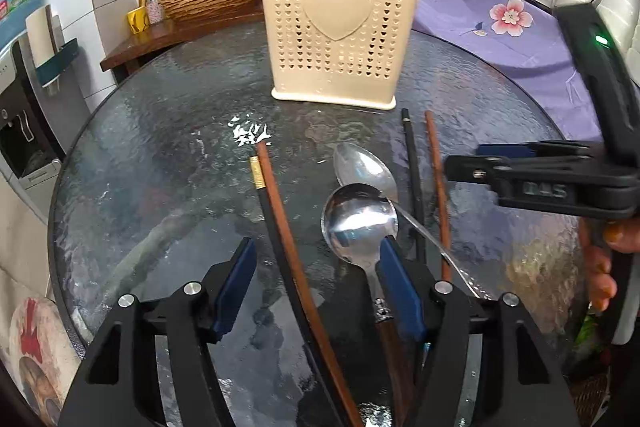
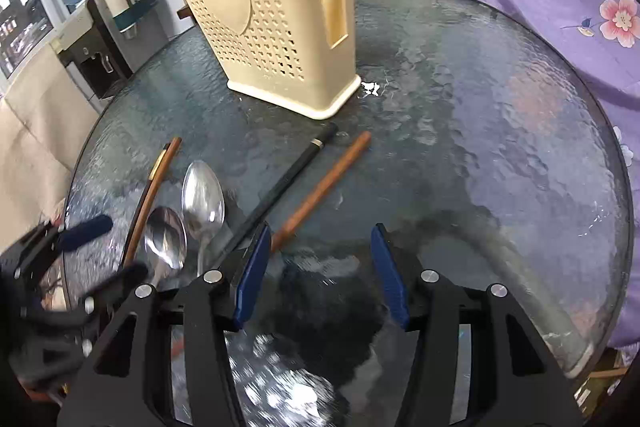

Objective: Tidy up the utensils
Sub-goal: 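Withdraw both tools from the basket toward the remaining spoons and chopsticks, then grasp the brown-handled silver spoon with the left tool while the right tool grasps a wooden chopstick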

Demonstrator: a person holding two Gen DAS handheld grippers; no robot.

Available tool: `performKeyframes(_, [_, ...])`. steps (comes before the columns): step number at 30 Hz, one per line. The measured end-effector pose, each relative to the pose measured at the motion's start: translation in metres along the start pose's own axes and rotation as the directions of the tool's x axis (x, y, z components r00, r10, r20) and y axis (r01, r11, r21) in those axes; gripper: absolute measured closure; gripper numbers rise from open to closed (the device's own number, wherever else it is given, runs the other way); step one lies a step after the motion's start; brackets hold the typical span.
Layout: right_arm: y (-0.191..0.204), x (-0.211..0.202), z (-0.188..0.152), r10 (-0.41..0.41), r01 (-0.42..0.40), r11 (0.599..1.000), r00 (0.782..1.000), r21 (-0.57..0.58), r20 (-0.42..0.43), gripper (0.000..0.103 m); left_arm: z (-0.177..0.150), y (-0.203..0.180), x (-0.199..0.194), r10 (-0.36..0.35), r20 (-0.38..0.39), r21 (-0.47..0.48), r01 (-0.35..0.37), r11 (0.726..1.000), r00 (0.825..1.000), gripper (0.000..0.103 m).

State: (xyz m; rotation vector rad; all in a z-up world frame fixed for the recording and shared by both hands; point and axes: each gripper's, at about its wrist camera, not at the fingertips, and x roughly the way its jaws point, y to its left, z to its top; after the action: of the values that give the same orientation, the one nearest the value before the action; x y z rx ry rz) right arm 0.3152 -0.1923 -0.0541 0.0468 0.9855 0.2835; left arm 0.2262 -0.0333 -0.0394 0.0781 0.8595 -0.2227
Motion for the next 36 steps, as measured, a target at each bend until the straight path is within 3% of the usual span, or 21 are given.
performKeyframes(3, [0.015,0.007,0.002,-0.025,0.025,0.999,1.0,-0.023,-0.007,0.052,-0.002,-0.004,0.0,0.0,-0.001,0.011,0.0,1.0,1.0,0.04])
performKeyframes(6, [0.034,0.013,0.0,-0.121,0.122,0.986,0.993,-0.115,0.009,0.059,-0.003,-0.007,0.002,0.001,-0.008,0.018,-0.001,1.0,1.0,0.04])
performKeyframes(12, [0.034,0.007,-0.001,-0.071,0.065,0.978,0.997,-0.198,-0.025,0.076,-0.002,-0.012,0.004,-0.007,-0.014,0.031,0.008,1.0,1.0,0.04])
performKeyframes(14, [0.03,0.004,-0.003,-0.079,0.069,0.973,0.996,-0.219,-0.037,0.078,-0.002,-0.016,0.005,-0.009,-0.013,0.033,0.01,0.999,1.0,0.04])
performKeyframes(22, [0.009,-0.003,-0.01,-0.072,0.055,0.966,0.996,-0.251,-0.058,0.078,0.0,-0.029,0.015,0.014,-0.031,0.071,-0.011,0.997,0.999,0.04])
performKeyframes(36, [-0.001,-0.002,-0.005,-0.083,0.067,0.971,0.995,-0.231,-0.06,0.078,0.012,-0.042,0.027,0.05,-0.034,0.099,-0.046,0.994,0.998,0.054])
